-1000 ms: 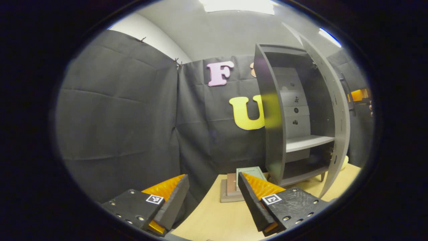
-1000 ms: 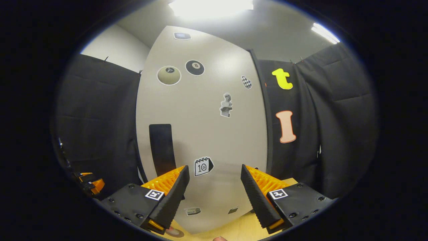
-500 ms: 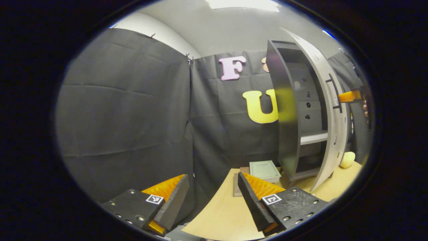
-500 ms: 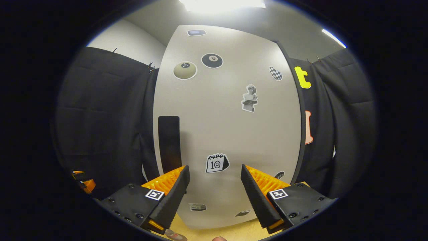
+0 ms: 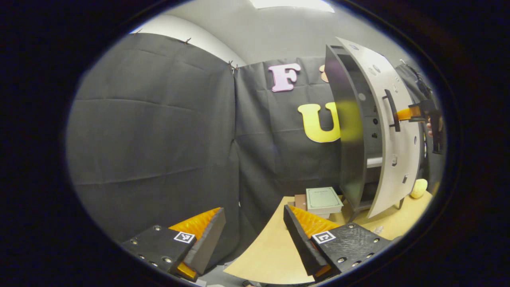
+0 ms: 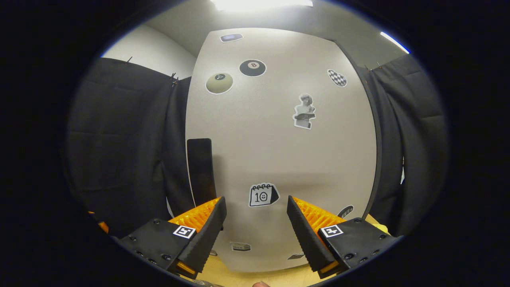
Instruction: Open the cabinet door with the right hand, grasp the bottle in the cabinet with the left hand and place it on the coaster, then close the cabinet door with the right hand.
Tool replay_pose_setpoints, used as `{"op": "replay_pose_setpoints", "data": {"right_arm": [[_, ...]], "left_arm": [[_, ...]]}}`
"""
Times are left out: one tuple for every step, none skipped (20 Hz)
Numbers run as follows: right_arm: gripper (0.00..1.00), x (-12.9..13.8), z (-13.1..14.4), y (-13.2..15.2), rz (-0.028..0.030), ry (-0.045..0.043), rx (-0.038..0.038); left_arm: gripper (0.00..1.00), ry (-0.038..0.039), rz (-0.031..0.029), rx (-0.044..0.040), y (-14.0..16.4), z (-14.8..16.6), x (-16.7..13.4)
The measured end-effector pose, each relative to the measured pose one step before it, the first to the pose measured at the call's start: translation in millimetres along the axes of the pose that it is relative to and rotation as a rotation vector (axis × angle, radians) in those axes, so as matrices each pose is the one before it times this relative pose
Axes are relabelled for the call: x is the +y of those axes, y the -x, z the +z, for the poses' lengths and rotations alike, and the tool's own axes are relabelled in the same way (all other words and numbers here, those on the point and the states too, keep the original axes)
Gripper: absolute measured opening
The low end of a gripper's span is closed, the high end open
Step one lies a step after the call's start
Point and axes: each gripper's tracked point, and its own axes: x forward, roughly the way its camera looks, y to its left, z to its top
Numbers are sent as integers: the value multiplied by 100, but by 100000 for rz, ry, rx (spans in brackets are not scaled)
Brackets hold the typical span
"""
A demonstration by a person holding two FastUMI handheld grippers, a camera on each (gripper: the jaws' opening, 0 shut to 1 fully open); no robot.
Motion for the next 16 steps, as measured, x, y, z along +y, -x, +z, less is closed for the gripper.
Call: {"op": "replay_pose_setpoints", "data": {"right_arm": [[98,13,-3,-47,-33,-93,73],[98,-3,-19,-3,112,-243,84],[98,-13,-34,-68,209,-176,136],[98,-96,-37,87,273,-260,134],[98,-68,-11,83,425,-217,134],[98,80,-47,25,969,-506,399],[98,147,84,286,1682,-786,175],[98,-17,334,389,1322,-407,-360],[98,-98,299,507,610,-97,-850],[98,-185,313,726,347,129,-1087],[98,-379,351,1303,266,177,-815],[98,-482,351,1163,255,233,-568],[98,-498,366,1000,17,305,-562],[98,-693,357,1122,-231,428,-479],[98,-826,219,1100,-537,522,-398],[98,-916,265,1132,-844,440,-380]], "left_arm": [[88,99,171,160,192,17,-85],[90,-75,298,-114,99,81,-49],[88,-173,62,-428,277,294,-187],[88,-324,386,-442,131,246,-190],[88,-263,388,-349,259,351,-118],[88,-52,403,-22,59,162,-270],[88,324,53,-202,347,184,-438],[88,405,-554,-238,279,314,-578],[88,-39,-632,-520,176,418,-673],[89,-583,-666,-827,282,535,-679],[89,-800,-620,-927,181,593,-879],[89,-516,-841,-817,205,627,-966],[88,-73,-1156,-644,163,348,-1047],[88,238,-1488,-352,91,332,-1159],[89,305,-1532,-428,13,258,-1233],[89,110,-1586,-521,-3,498,-1284]]}}
